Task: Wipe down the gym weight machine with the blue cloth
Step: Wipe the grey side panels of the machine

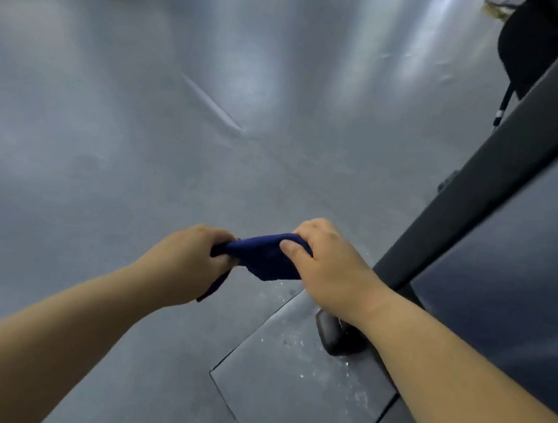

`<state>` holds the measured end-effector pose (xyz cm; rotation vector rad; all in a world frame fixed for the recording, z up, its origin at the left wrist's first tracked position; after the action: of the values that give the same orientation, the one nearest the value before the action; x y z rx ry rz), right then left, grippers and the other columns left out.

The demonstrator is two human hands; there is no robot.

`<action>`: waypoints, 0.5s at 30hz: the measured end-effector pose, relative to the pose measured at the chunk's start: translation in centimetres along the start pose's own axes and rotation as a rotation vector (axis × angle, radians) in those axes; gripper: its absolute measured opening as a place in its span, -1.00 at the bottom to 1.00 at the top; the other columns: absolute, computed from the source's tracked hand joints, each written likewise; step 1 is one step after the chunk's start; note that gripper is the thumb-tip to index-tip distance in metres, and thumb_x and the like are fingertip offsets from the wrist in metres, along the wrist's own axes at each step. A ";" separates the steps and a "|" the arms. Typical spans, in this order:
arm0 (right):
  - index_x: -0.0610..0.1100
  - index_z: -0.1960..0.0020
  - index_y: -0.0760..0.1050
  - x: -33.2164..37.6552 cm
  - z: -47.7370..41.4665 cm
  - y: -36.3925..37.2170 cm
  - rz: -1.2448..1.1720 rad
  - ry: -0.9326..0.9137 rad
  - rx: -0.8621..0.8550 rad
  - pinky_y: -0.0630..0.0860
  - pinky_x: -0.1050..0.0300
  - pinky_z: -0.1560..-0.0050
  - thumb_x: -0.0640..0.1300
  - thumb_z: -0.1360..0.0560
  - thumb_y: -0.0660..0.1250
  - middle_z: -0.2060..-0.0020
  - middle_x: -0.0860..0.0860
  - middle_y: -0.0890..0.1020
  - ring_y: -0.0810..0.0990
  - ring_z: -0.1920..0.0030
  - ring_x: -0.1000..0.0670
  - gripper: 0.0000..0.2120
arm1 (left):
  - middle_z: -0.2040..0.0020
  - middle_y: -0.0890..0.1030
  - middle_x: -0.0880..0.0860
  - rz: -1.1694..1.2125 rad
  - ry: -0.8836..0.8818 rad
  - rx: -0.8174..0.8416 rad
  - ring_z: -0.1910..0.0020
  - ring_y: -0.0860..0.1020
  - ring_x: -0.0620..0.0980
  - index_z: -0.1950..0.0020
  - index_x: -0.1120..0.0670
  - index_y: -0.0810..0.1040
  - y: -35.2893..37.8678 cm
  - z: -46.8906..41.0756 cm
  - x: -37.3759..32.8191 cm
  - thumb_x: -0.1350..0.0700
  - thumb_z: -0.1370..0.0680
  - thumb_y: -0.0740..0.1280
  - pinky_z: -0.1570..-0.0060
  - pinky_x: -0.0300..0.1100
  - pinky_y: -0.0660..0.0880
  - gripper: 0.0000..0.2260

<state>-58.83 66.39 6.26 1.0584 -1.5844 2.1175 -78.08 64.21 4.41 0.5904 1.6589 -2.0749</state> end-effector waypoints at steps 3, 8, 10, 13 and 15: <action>-0.11 0.09 0.53 5.0 -1.2 -5.1 -0.179 0.078 -0.054 0.47 0.28 0.14 0.03 -0.65 0.17 0.16 0.00 0.60 0.54 0.16 0.05 -0.72 | -0.07 0.57 -0.27 0.116 -0.049 0.017 -0.11 0.55 -0.11 0.00 -0.01 0.68 -7.3 -0.6 -3.0 -0.03 -0.62 0.25 -0.06 -0.15 0.46 -0.78; -0.16 0.13 0.62 17.3 -3.2 -14.8 -0.578 0.190 -0.149 0.58 0.00 0.06 0.05 -0.61 0.26 0.23 -0.13 0.68 0.61 0.21 -0.02 -0.68 | 0.29 0.65 -0.10 0.397 -0.141 0.064 0.21 0.61 -0.05 0.11 -0.06 0.63 -22.1 0.2 -9.4 -0.05 -0.60 0.28 0.17 -0.18 0.49 -0.82; -0.16 0.15 0.60 23.3 -4.6 -18.5 -0.639 0.221 -0.149 0.60 0.03 0.14 0.02 -0.61 0.27 0.30 -0.06 0.67 0.62 0.26 0.01 -0.70 | 0.25 0.70 -0.03 0.562 -0.213 0.160 0.16 0.66 0.00 0.05 -0.07 0.64 -28.7 0.9 -11.4 -0.08 -0.59 0.30 0.12 -0.17 0.54 -0.83; -0.19 0.12 0.60 32.9 -6.8 -24.0 -0.683 0.278 -0.153 0.62 0.05 0.17 0.00 -0.60 0.29 0.30 -0.04 0.68 0.64 0.26 0.00 -0.72 | 0.18 0.71 0.05 0.739 -0.224 0.339 0.20 0.68 0.03 -0.05 0.02 0.64 -39.9 2.2 -13.2 -0.04 -0.54 0.41 0.11 -0.13 0.59 -0.82; -0.22 0.07 0.60 38.8 -7.9 -27.5 -0.768 0.314 -0.146 0.62 0.10 0.24 -0.03 -0.60 0.30 0.24 -0.10 0.69 0.66 0.26 -0.01 -0.74 | 0.16 0.68 0.08 0.814 -0.190 0.410 0.18 0.66 0.06 -0.06 0.12 0.64 -47.9 2.7 -14.0 0.07 -0.41 0.51 0.05 -0.07 0.60 -0.74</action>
<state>-71.48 75.95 51.82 1.0031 -0.9485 1.5210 -93.71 72.05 51.20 0.9627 0.6869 -1.7517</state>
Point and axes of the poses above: each hand's wrist, its own z-axis away from the middle knuckle, its own y-axis out of the palm, x = y × z, the point moved 3 cm from there along -z, towards the middle knuckle
